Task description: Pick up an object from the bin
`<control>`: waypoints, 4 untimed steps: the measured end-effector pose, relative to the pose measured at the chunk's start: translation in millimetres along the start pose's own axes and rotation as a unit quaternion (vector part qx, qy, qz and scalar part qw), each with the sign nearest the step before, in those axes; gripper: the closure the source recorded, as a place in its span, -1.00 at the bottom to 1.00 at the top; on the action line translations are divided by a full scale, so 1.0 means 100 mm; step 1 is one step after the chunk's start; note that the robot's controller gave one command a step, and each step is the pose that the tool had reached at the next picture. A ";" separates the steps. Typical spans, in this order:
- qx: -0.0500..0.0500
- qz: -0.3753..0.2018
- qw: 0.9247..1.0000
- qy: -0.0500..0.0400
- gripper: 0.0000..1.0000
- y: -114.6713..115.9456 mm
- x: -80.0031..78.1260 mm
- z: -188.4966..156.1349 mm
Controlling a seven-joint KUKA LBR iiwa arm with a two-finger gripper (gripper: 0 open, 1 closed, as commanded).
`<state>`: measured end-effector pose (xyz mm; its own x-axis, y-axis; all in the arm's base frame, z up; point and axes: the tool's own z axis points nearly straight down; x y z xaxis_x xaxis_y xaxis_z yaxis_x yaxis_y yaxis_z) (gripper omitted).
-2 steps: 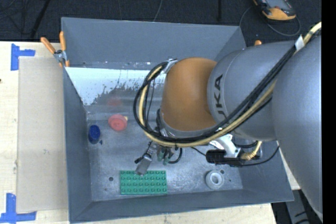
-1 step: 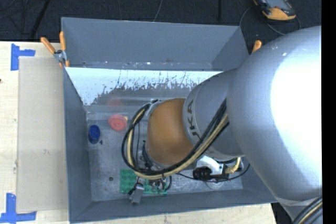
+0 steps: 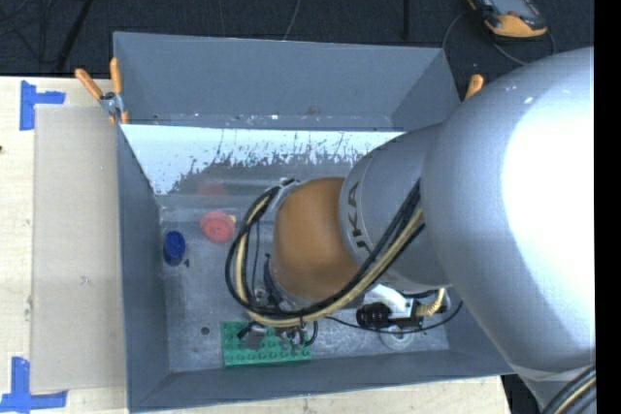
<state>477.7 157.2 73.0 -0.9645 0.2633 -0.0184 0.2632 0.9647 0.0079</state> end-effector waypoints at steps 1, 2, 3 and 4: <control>0.002 0.001 1.000 0.005 1.00 -0.12 -0.42 -1.06; 0.004 0.000 1.000 0.009 -1.00 -0.13 -0.39 -1.02; 0.004 -0.086 0.996 0.011 -1.00 -0.01 -0.02 0.06; 0.003 -0.084 0.996 0.009 1.00 -0.01 -0.04 0.02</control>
Offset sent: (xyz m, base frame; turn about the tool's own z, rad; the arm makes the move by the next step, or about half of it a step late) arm 0.0318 -0.0223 0.1030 -0.0015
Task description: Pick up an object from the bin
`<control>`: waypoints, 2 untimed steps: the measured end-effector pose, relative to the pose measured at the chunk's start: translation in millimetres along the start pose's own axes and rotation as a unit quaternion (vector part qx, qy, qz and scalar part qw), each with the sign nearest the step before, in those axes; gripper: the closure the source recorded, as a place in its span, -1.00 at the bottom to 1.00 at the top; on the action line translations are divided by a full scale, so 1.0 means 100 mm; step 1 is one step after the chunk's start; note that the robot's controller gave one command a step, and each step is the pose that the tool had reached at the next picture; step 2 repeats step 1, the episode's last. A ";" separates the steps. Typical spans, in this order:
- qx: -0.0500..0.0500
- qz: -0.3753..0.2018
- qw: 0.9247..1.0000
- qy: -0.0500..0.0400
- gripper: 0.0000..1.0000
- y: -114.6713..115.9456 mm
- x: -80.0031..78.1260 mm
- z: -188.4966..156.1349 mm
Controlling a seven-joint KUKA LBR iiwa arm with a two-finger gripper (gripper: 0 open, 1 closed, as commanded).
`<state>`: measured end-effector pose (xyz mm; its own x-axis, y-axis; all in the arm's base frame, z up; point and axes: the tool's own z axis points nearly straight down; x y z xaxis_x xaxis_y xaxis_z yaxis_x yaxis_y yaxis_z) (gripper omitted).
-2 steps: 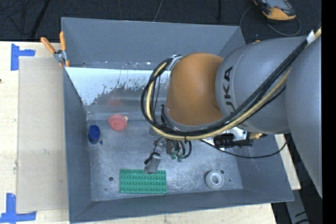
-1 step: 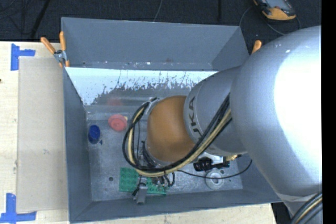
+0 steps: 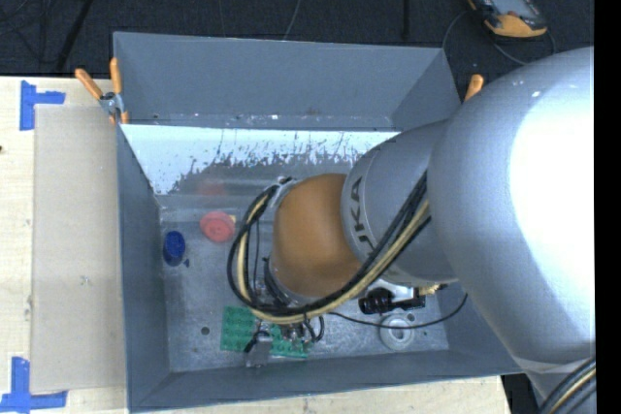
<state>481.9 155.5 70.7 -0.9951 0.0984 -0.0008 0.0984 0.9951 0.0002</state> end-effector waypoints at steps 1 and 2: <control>-0.002 0.021 1.000 -0.003 1.00 0.13 -0.10 -1.35; -0.002 0.021 1.000 -0.003 1.00 0.13 -0.10 -1.35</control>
Offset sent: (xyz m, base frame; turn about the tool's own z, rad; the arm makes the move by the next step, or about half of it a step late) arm 0.0086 0.0112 0.1319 0.0436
